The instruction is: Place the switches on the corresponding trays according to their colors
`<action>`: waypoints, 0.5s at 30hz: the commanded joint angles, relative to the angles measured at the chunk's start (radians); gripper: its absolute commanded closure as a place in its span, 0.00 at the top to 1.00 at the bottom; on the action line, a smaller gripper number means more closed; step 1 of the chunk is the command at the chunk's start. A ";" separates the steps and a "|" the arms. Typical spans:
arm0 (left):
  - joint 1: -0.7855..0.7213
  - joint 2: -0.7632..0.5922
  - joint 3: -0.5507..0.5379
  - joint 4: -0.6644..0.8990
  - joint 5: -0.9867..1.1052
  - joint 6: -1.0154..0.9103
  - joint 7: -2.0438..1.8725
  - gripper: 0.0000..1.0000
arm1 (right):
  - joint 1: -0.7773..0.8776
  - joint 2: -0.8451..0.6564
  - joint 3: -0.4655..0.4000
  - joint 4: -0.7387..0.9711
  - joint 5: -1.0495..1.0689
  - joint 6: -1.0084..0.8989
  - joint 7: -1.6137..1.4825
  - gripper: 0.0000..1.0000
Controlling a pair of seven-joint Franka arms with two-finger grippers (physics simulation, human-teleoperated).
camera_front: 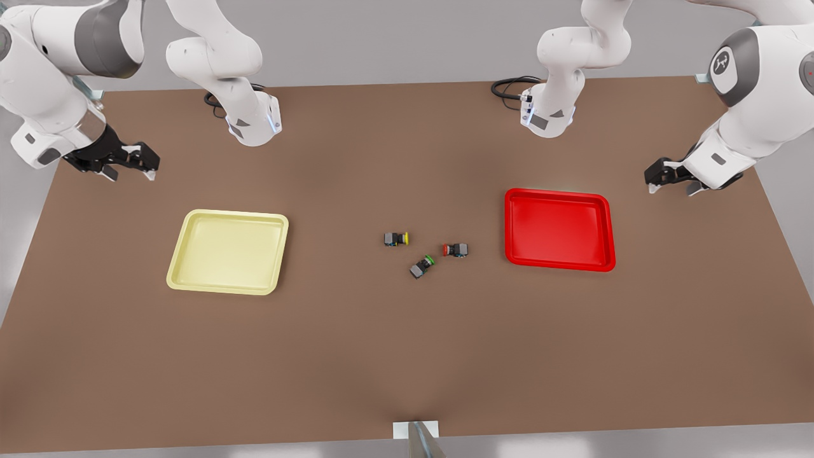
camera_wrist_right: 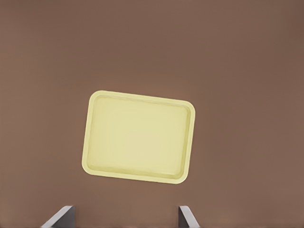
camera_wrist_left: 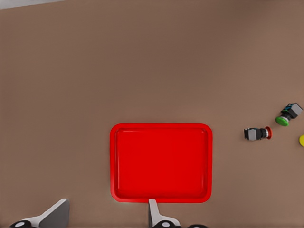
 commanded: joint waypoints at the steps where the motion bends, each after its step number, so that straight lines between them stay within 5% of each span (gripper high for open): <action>1: -0.010 0.000 0.000 0.000 0.002 -0.002 0.000 1.00 | 0.001 0.000 0.001 -0.010 0.002 0.002 0.002 1.00; 4: -0.010 0.020 -0.055 -0.008 -0.010 -0.012 -0.147 1.00 | 0.001 -0.002 0.001 -0.007 0.023 -0.006 0.000 1.00; 10: -0.015 0.310 -0.486 0.020 -0.007 0.209 -1.456 1.00 | 0.208 0.053 0.028 0.000 0.058 0.065 0.000 1.00; 15: -0.114 0.477 -0.497 0.034 0.034 0.449 -2.057 1.00 | 0.326 0.328 0.125 0.122 0.115 0.180 0.000 1.00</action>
